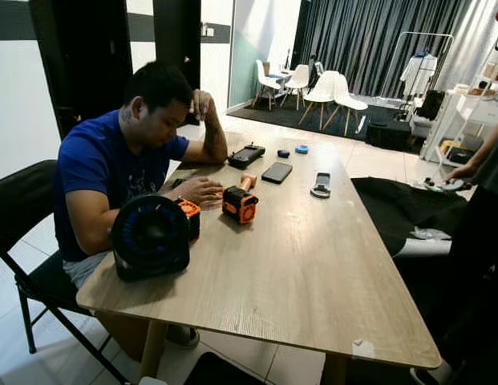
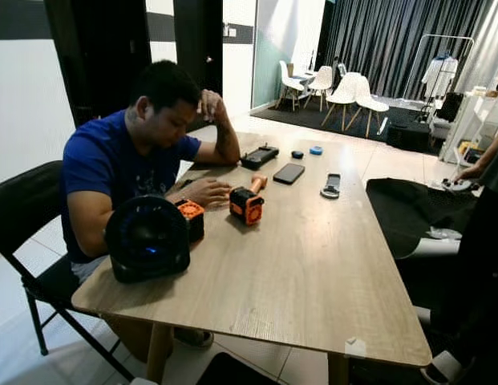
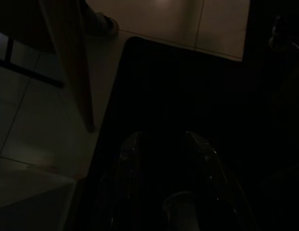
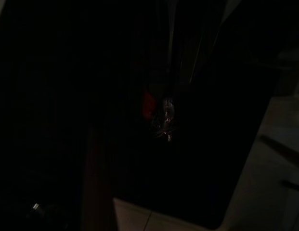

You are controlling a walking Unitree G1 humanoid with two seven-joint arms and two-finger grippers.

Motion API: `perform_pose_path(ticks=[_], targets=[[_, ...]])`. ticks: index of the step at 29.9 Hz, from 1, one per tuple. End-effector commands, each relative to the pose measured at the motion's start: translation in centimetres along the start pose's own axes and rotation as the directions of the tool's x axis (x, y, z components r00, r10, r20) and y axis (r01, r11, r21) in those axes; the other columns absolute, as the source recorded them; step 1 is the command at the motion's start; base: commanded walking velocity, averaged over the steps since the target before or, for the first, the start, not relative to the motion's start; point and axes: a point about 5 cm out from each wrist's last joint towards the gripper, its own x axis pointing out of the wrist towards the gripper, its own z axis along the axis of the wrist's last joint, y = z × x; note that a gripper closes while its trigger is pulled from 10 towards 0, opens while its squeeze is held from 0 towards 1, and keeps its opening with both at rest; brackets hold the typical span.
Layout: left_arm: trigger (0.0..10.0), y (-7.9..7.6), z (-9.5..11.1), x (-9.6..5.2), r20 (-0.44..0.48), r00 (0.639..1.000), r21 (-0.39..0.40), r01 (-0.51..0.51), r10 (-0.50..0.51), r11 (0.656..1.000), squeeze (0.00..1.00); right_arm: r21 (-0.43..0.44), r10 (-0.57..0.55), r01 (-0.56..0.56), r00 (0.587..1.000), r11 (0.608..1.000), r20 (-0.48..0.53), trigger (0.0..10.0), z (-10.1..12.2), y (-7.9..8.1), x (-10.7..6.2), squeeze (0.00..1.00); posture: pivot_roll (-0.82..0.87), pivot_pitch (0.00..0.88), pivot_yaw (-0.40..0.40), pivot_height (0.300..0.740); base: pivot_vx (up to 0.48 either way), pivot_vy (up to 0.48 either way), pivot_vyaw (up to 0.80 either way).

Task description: Hang keys on a hook

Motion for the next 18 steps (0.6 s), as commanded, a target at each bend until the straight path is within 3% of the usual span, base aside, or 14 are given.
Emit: perform_pose_path(ticks=[1,7,18], targets=[[10.0,-0.13,-0.13,-0.05,-0.002,1.000,-0.008,0.010,-0.010,1.000,0.00,0.015,-0.012,0.012,1.000,1.000,0.009,10.0,-0.01,-0.20,-0.07,0.00,0.08,0.023,-0.032,0.740,0.000,0.000,0.00],[10.0,-0.08,-0.08,-0.05,0.000,1.000,-0.007,0.016,-0.016,1.000,0.00,0.038,-0.023,0.022,1.000,0.999,0.009,10.0,-0.32,-0.26,-0.17,0.00,0.08,0.017,-0.024,0.740,0.000,0.000,0.00],[10.0,-0.18,0.04,-0.04,0.005,0.999,0.003,0.035,-0.035,0.999,0.00,0.040,-0.021,0.021,1.000,0.999,0.007,10.0,-0.53,-0.19,-0.23,0.00,0.08,0.004,-0.024,0.740,-0.298,0.000,0.00]])
